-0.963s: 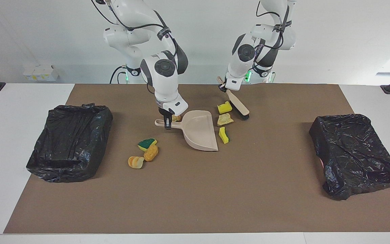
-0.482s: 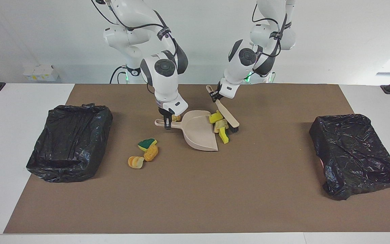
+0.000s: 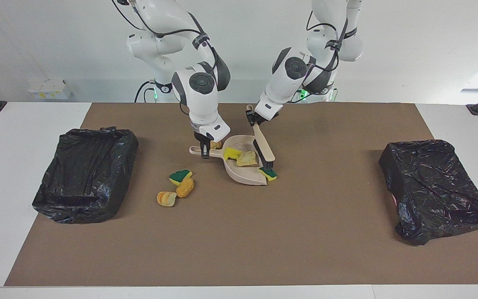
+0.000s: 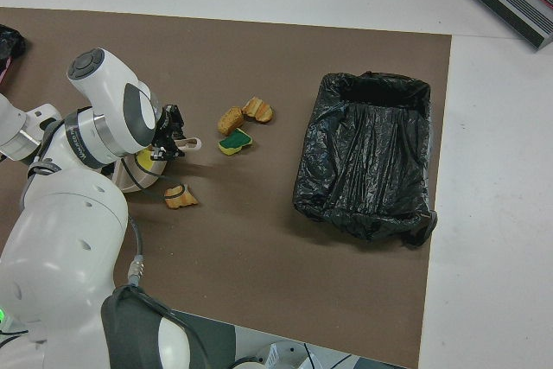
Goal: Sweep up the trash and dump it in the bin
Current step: 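Brush the sponges and crust into the dustpan with the left gripper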
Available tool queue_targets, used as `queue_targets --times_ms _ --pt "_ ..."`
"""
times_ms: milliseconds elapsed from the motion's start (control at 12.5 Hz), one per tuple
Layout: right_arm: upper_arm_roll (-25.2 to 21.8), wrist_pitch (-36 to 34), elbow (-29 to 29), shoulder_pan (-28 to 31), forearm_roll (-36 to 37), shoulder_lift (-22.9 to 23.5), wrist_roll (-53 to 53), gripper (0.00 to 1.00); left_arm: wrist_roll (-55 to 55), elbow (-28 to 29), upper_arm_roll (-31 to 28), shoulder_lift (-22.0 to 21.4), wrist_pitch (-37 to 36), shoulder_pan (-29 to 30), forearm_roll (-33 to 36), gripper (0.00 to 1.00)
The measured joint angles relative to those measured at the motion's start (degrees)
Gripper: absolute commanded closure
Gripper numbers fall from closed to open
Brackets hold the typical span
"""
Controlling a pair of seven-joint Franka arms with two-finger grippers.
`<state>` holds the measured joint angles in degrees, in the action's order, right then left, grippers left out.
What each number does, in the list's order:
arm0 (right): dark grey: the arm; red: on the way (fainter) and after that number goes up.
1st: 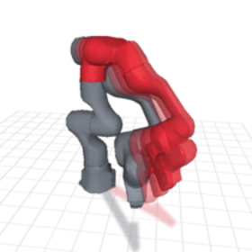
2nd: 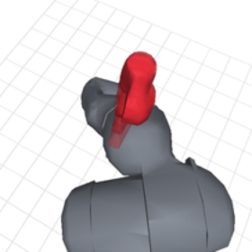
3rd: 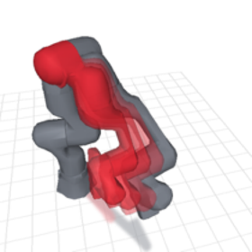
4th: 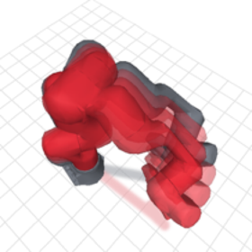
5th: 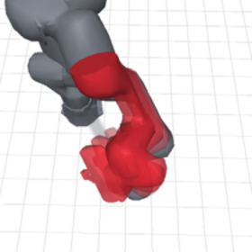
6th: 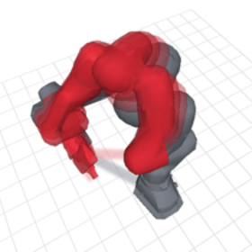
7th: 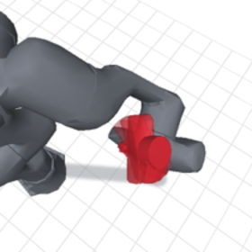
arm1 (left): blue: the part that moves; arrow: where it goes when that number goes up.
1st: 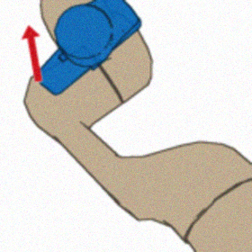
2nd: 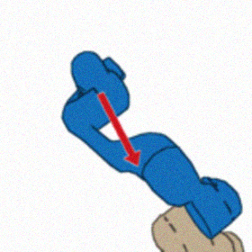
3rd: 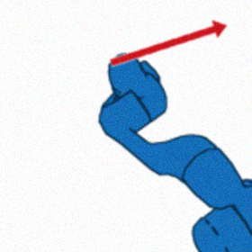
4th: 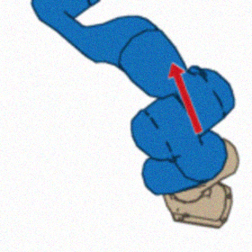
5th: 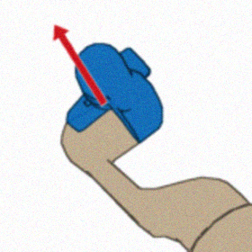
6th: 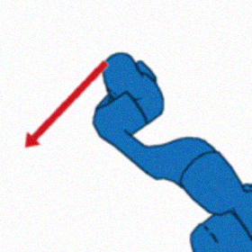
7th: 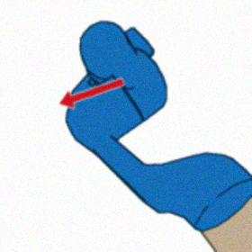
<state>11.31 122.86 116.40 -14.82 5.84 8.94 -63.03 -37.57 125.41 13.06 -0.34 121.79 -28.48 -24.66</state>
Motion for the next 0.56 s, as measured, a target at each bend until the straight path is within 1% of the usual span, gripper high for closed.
queue_targets --times_ms 161,321,562 --pt "0.00 0.00 0.00 0.00 0.00 -0.01 0.00 1.00 0.62 -2.32 -0.41 -0.04 -4.62 0.16 0.02 1.00" --pt "0.00 0.00 0.00 0.00 0.00 -0.01 0.00 1.00 3.66 -5.33 -1.02 0.01 -6.84 1.99 1.69 1.00" --pt "0.00 0.00 0.00 0.00 0.00 -0.02 0.00 1.00 18.38 -5.71 -1.49 0.64 -8.48 8.68 5.47 1.00"
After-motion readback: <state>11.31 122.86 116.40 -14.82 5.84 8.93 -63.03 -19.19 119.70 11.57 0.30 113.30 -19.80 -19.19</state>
